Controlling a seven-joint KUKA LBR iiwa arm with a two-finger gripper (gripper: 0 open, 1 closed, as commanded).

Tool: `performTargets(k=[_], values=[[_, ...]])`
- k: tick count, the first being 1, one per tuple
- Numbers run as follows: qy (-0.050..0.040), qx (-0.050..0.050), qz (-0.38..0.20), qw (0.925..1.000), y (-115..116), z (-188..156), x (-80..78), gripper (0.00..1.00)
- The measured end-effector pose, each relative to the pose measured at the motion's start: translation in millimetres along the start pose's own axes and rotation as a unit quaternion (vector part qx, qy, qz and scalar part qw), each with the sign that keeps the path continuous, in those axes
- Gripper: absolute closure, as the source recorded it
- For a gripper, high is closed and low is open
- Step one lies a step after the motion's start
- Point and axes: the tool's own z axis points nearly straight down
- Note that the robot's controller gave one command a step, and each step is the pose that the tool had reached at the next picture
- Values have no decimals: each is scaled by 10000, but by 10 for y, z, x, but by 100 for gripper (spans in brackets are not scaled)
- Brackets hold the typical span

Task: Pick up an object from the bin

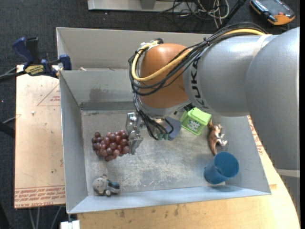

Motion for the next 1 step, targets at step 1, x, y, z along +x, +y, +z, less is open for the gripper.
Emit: performTargets(k=[1], values=[[-1, 0, -2, 10000, 1, -3, 1, 100]])
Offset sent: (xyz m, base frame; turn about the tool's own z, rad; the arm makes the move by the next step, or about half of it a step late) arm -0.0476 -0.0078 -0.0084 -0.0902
